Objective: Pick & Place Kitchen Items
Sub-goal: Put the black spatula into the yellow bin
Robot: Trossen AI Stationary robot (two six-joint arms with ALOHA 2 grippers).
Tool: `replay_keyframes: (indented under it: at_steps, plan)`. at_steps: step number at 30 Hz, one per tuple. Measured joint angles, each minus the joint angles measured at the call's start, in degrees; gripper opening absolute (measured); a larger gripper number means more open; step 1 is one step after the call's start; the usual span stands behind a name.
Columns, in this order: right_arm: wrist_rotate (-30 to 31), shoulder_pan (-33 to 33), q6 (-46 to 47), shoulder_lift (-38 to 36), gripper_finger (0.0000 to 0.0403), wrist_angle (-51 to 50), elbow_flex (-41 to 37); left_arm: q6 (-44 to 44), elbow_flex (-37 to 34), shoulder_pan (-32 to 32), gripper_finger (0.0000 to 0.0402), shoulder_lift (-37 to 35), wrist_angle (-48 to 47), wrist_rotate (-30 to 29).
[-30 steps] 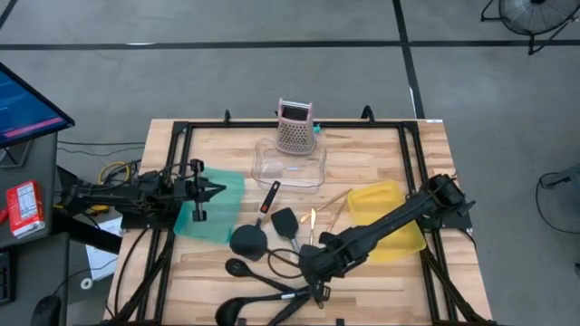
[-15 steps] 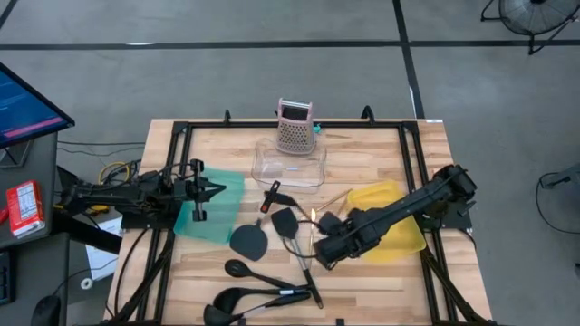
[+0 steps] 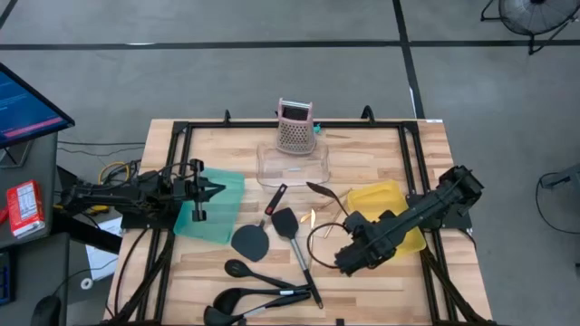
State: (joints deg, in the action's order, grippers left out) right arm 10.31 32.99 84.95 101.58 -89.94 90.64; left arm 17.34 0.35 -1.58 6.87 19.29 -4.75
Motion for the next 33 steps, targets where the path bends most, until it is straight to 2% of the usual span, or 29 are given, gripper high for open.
replay_keyframes:
  at_steps: [10, 16, 24, 33]
  plan:
    - [-0.9, 5.3, 10.6, -7.7, 0.0012, -0.2, 0.0, 0.0, 0.0, 0.0, 0.0002, 0.1, 0.5, -0.1]
    - [-2.7, 8.5, 17.8, -9.7, 0.0011, -0.2, 0.0, 0.0, 0.0, 0.0, 0.0002, 0.1, 0.7, -0.2]
    - [-10.6, 10.0, 19.4, -9.4, 0.0011, -0.1, 0.0, 0.0, 0.0, 0.0, 0.0002, 0.1, 1.1, -0.2]
    - [-11.8, 10.5, 19.9, -10.4, 0.0011, -0.1, 0.0, 0.0, 0.0, 0.0, 0.0002, 0.1, 1.4, -0.1]
